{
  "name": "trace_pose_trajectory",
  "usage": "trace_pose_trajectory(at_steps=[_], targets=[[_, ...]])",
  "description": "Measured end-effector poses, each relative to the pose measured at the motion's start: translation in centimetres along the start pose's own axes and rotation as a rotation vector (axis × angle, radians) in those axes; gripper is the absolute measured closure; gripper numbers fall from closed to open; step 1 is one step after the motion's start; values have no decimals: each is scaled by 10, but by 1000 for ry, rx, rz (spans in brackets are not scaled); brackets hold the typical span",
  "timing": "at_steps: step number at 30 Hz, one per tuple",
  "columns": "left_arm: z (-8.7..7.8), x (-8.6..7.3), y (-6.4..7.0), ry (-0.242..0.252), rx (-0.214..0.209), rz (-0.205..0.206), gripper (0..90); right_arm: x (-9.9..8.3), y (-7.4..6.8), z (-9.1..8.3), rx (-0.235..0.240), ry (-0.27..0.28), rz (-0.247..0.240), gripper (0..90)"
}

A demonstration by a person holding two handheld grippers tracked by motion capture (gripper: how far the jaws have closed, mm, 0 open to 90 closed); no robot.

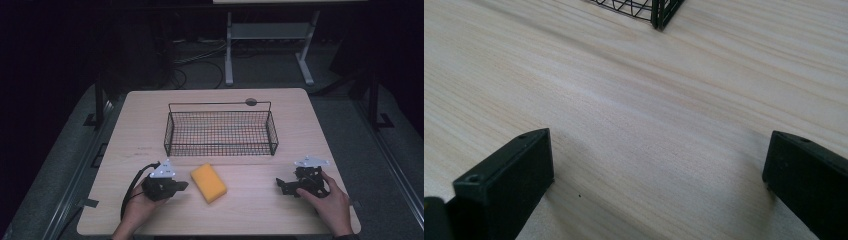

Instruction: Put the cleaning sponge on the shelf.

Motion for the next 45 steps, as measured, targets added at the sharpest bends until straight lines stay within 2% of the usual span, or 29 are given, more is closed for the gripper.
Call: trace_pose_trajectory(at_steps=[6,16,35,40,43,45], targets=[[10,4,10,-11,-35,20,895,0,0,0,0,0,0,0],[24,10,20,-36,-70,53,895,0,0,0,0,0,0,0],[45,21,36,-34,-125,71,895,0,0,0,0,0,0,0],[40,25,34,-15,-121,69,895,0,0,0,0,0,0,0],[34,30,26,-16,-98,70,896,0,0,0,0,0,0,0],[31,34,21,1,-87,60,896,0,0,0,0,0,0,0]])
Point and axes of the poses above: each handheld gripper's, and its own axes: z roughly forward along the jaws, x roughly out of its top, y roughly to its right, the point moved 3 cm from there along z, roughly forward along the jaws, and after that the axes turned 7 degrees about y, right-handed, at the moved point
